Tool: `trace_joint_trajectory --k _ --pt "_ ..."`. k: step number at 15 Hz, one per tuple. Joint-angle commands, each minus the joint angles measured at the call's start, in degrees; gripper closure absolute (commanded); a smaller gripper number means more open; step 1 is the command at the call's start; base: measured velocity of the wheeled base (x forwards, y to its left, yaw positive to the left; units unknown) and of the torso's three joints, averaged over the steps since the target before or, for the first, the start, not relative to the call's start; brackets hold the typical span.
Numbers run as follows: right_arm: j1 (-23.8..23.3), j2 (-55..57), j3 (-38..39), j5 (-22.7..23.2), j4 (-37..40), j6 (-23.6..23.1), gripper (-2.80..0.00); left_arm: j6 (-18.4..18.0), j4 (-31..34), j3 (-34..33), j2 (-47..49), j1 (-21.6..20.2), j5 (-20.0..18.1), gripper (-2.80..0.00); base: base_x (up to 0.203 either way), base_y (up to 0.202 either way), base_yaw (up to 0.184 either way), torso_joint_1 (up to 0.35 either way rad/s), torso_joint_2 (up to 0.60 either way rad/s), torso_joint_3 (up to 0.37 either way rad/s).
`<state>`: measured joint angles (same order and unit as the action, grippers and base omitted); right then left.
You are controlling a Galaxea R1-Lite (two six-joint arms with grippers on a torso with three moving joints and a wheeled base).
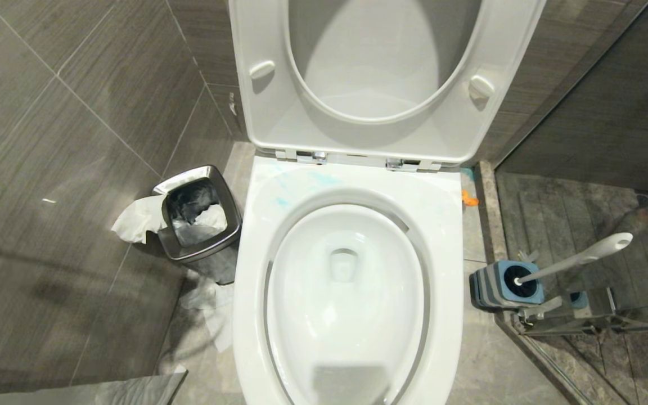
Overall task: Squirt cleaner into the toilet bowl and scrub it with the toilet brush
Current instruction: Pour in the cleaning agent
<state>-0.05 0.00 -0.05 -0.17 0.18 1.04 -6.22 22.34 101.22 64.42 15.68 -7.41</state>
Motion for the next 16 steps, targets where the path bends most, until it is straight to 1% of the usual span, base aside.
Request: trace_joint_trajectory --k 1,2,3,4,5,7,9,10,13,15,16 --pt "0.0 0.0 0.0 0.0 0.0 0.0 0.00 1.8 5.9 -1.1 -8.2 -2.1 -0.8 0.00 0.000 0.000 0.000 0.000 0.00 0.000" --pt "0.0 0.1 0.0 0.0 0.0 0.0 0.00 3.1 7.2 -2.4 -11.0 -5.4 -2.9 0.00 0.000 0.000 0.000 0.000 0.00 0.000" --pt "0.0 0.1 0.0 0.0 0.0 0.0 0.00 4.4 8.0 -4.5 -14.3 -9.3 -6.7 0.00 0.000 0.000 0.000 0.000 0.00 0.000" --pt "0.0 0.1 0.0 0.0 0.0 0.0 0.00 5.4 8.5 -8.0 -18.3 -12.4 -10.3 0.00 0.000 0.000 0.000 0.000 0.00 0.000" --pt "0.0 0.1 0.0 0.0 0.0 0.0 0.00 5.9 8.7 -13.0 -22.6 -13.7 -12.1 0.00 0.000 0.000 0.000 0.000 0.00 0.000" --pt "0.0 0.1 0.0 0.0 0.0 0.0 0.00 6.5 8.8 -22.9 -31.1 -15.2 -13.9 0.00 0.000 0.000 0.000 0.000 0.00 0.000" --pt "0.0 0.0 0.0 0.0 0.0 0.0 0.00 6.5 8.8 -31.2 -38.4 -15.9 -14.5 0.00 0.000 0.000 0.000 0.000 0.00 0.000" --pt "0.0 0.1 0.0 -0.1 0.0 0.0 0.00 6.3 8.8 -34.6 -41.7 -16.1 -14.2 0.00 0.000 0.000 0.000 0.000 0.00 0.000" --pt "0.0 0.1 0.0 0.0 0.0 0.0 0.00 5.9 8.6 -43.8 -50.1 -16.7 -11.1 0.00 0.000 0.000 0.000 0.000 0.00 0.000" --pt "0.0 0.1 0.0 0.0 0.0 0.0 0.00 3.6 7.4 -50.6 -55.1 -16.2 -9.6 0.00 0.000 0.000 0.000 0.000 0.00 0.000" --pt "0.0 0.1 0.0 0.0 0.0 0.0 0.00 2.5 6.2 -54.4 -57.7 -16.1 -8.2 0.00 0.000 0.000 0.000 0.000 0.00 0.000"
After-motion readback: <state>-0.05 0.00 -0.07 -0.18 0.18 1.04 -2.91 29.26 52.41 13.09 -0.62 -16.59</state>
